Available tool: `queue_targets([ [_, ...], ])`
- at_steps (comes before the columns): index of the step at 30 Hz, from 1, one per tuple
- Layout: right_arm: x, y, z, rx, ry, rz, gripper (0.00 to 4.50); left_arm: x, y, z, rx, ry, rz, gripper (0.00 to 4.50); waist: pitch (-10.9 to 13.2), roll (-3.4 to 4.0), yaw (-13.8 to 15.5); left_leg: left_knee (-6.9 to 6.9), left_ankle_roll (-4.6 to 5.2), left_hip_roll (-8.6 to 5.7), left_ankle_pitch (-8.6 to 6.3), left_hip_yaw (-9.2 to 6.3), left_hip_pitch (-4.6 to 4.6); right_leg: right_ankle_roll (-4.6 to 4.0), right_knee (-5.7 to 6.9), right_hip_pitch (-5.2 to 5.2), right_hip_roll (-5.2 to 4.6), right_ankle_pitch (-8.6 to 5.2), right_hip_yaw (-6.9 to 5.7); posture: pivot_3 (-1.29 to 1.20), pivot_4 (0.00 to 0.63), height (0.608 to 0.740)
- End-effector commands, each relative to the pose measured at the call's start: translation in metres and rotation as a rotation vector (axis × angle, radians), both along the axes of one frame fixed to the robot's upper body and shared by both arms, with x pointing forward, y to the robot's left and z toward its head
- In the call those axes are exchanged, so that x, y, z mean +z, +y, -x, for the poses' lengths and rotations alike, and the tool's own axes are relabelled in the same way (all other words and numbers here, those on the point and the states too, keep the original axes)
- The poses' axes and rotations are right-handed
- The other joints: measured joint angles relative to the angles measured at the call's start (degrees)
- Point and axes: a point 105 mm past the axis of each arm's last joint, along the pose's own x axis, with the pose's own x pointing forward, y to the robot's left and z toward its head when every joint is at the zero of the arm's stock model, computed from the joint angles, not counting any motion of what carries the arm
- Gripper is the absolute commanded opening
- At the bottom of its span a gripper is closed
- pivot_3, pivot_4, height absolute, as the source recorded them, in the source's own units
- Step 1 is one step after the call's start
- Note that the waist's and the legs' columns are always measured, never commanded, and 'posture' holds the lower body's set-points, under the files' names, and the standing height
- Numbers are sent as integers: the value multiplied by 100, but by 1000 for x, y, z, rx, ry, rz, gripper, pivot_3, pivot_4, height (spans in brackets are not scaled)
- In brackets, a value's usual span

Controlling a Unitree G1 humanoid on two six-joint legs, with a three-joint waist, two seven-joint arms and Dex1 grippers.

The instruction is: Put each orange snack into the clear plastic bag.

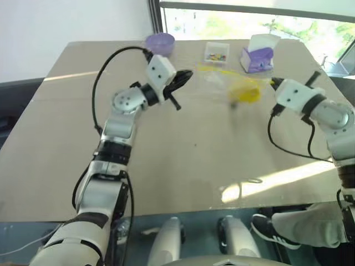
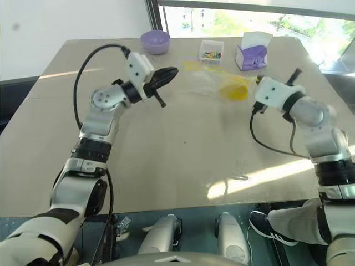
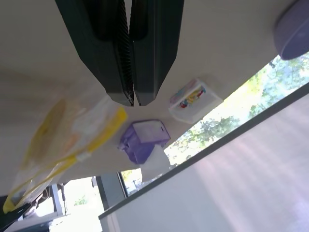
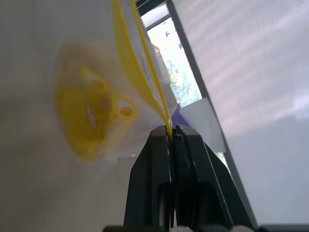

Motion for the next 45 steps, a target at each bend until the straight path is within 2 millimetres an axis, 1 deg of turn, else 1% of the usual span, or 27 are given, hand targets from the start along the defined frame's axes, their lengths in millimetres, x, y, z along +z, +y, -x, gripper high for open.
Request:
queue_targets([
  [1, -25, 23, 17, 66, 23, 15, 88, -23, -11, 23, -67, -19, -79, 167, 0, 1, 4, -1, 9, 0, -5, 1, 1, 0, 0, 0, 0, 0, 1, 0, 150, 740],
  [3, -41, 31, 25, 80, 59, -5, 88, -31, -13, 30, -73, 11, -62, 167, 1, 2, 14, 7, 12, 0, -7, 0, -4, 0, 5, -4, 0, 0, 0, 0, 150, 740],
  [4, -46, 34, 28, 83, 71, -19, 88, -34, -13, 33, -79, 18, -64, 167, 1, 2, 20, 16, 12, 0, -7, -1, -4, 0, 12, -3, 0, 0, 0, 0, 150, 740],
  [7, -48, 37, 32, 85, 89, -48, 88, -38, -13, 38, -89, 39, -73, 167, 1, 2, 30, 24, 13, -1, -7, -4, 3, 0, 19, 6, 0, 2, -2, 0, 150, 740],
  [8, -46, 37, 32, 84, 92, -52, 88, -43, -12, 41, -115, 89, -78, 167, 1, 2, 25, 25, 13, -1, -7, -3, 8, 0, 19, 10, 1, 2, -1, 0, 150, 740],
  [11, -36, 35, 30, 78, 77, -69, 0, -52, -10, 46, -150, 173, -103, 977, 0, 4, 2, 28, 13, 0, -7, -4, 34, 1, 20, 33, 2, 2, 0, 0, 150, 740],
  [12, -33, 34, 30, 75, 69, -77, 0, -54, -10, 45, -141, 178, -116, 1142, 0, 4, 2, 27, 13, 2, -7, -5, 35, 0, 23, 33, 5, 2, -1, 0, 150, 740],
  [15, -25, 34, 29, 71, 53, -107, 0, -54, -10, 37, -88, 171, -131, 2217, 0, 4, 14, 26, 13, 3, -7, -8, 33, 0, 23, 32, 5, 2, -3, 0, 150, 740],
  [16, -21, 34, 29, 72, 46, -119, 0, -54, -11, 35, -74, 157, -142, 2696, 0, 4, 15, 26, 13, 2, -7, -8, 31, 0, 22, 32, 5, 2, -3, 0, 150, 740],
  [20, -10, 36, 31, 81, 32, -132, 0, -49, -19, 28, -35, 114, -157, 2696, 0, 4, 25, 27, 13, 1, -7, -8, 25, 1, 13, 31, 3, 2, -3, 0, 150, 740],
  [26, -8, 40, 36, 98, 32, -139, 0, -41, -32, 13, 34, 60, -192, 2696, 0, 4, 26, 26, 14, 0, -7, -9, 22, 1, 11, 31, 3, 2, -6, 0, 150, 740],
  [29, -10, 40, 37, 96, 35, -138, 0, -42, -35, 8, 61, 42, -233, 2696, 0, 4, 16, 26, 14, 0, -7, -9, 22, 1, 11, 29, 3, 1, -6, 0, 150, 740],
  [35, -10, 41, 37, 94, 36, -143, 0, -49, -41, 3, 54, 57, -286, 2696, 0, 4, 16, 25, 14, 0, -7, -8, 22, 1, 11, 28, 3, 2, -6, 0, 150, 740],
  [36, -10, 41, 38, 93, 37, -143, 0, -50, -43, 4, 45, 56, -292, 2455, 0, 4, 19, 25, 14, 0, -7, -8, 21, 1, 11, 28, 3, 1, -6, 0, 150, 740],
  [39, -11, 40, 38, 91, 39, -143, 0, -50, -48, 4, 28, 59, -287, 1544, 0, 4, 21, 25, 14, 0, -7, -9, 21, 1, 11, 28, 3, 1, -6, 0, 150, 740],
  [40, -11, 40, 38, 90, 40, -143, 0, -48, -49, 4, 24, 57, -285, 905, 0, 4, 21, 25, 14, 0, -7, -9, 21, 1, 11, 28, 3, 1, -6, 0, 150, 740],
  [42, -12, 39, 38, 88, 40, -143, 0, -46, -50, 5, 19, 51, -282, 47, 0, 4, 21, 25, 14, 0, -7, -8, 20, 1, 11, 28, 3, 1, -6, 0, 150, 740],
  [45, -12, 39, 38, 84, 39, -147, 0, -44, -49, 6, 19, 43, -283, 47, 0, 4, 15, 25, 14, 0, -7, -9, 21, 1, 11, 27, 3, 1, -6, 0, 150, 740],
])
